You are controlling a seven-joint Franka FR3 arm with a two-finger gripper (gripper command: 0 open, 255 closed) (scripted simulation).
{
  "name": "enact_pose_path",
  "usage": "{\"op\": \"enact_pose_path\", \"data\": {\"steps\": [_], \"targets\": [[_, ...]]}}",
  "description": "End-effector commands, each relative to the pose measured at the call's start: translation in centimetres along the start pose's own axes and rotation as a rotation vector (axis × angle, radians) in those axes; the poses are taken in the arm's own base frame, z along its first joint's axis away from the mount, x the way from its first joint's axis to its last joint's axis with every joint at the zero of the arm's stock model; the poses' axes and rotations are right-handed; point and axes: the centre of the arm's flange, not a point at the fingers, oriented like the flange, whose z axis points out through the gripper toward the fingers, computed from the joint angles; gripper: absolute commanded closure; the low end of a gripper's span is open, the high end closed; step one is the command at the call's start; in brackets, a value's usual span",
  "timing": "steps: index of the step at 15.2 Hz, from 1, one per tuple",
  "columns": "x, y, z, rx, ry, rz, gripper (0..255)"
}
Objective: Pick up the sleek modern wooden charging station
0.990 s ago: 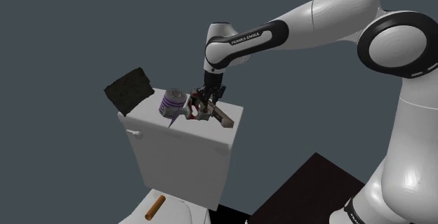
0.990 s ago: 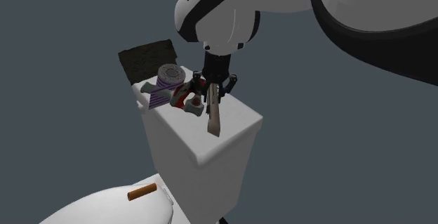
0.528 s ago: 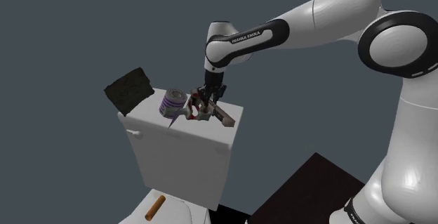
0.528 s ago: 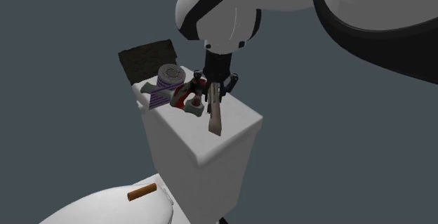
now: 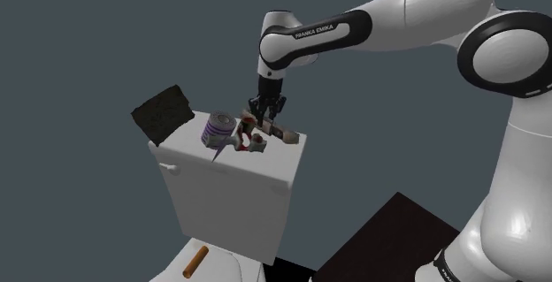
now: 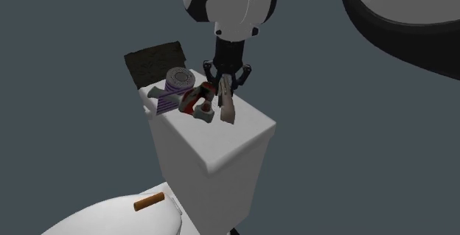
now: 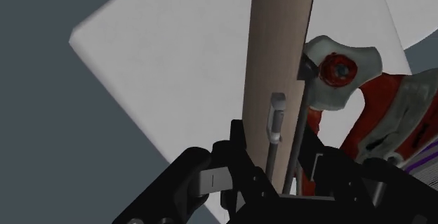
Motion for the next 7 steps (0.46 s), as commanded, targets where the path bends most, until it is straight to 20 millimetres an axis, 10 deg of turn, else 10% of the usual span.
{"op": "enact_pose_path", "data": {"steps": [1,7], "targets": [[-0.1,-0.2,-1.0,0.0,0.0,0.0,255],[-0.2,-0.4,-3.2,0.0,0.0,0.0,255]]}}
